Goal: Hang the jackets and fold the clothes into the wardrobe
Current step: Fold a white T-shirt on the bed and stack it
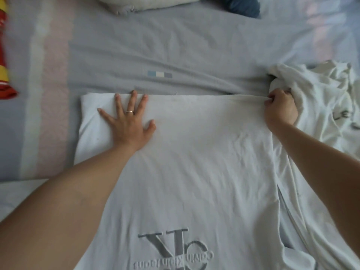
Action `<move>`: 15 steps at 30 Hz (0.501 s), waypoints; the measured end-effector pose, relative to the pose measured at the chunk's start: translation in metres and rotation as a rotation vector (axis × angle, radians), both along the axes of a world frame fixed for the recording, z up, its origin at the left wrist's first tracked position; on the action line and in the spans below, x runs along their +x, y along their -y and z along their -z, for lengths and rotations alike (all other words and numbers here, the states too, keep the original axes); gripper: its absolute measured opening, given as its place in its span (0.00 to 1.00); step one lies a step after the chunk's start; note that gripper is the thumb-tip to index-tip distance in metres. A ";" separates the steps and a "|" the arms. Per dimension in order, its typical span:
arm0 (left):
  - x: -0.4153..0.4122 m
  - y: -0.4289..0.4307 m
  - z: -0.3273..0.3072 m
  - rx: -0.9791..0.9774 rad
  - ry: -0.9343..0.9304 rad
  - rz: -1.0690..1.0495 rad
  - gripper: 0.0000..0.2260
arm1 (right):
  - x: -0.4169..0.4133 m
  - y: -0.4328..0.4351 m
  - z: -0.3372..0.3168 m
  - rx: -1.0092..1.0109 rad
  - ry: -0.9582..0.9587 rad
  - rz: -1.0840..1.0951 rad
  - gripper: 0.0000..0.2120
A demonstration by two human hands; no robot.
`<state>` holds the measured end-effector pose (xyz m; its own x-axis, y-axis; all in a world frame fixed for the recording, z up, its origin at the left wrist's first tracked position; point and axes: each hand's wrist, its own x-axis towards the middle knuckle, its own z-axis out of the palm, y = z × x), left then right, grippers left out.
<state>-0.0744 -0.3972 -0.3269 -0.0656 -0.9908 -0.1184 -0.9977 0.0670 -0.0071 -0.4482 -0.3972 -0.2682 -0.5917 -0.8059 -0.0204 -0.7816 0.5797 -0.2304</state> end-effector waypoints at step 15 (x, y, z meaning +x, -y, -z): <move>0.001 0.001 0.005 -0.013 -0.007 0.014 0.34 | 0.103 -0.058 0.046 0.126 -0.089 -0.944 0.29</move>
<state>-0.0733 -0.3986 -0.3318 -0.0803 -0.9912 -0.1051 -0.9967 0.0809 -0.0013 -0.3451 -0.3393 -0.3137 0.2978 -0.9463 -0.1261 -0.9509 -0.2824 -0.1264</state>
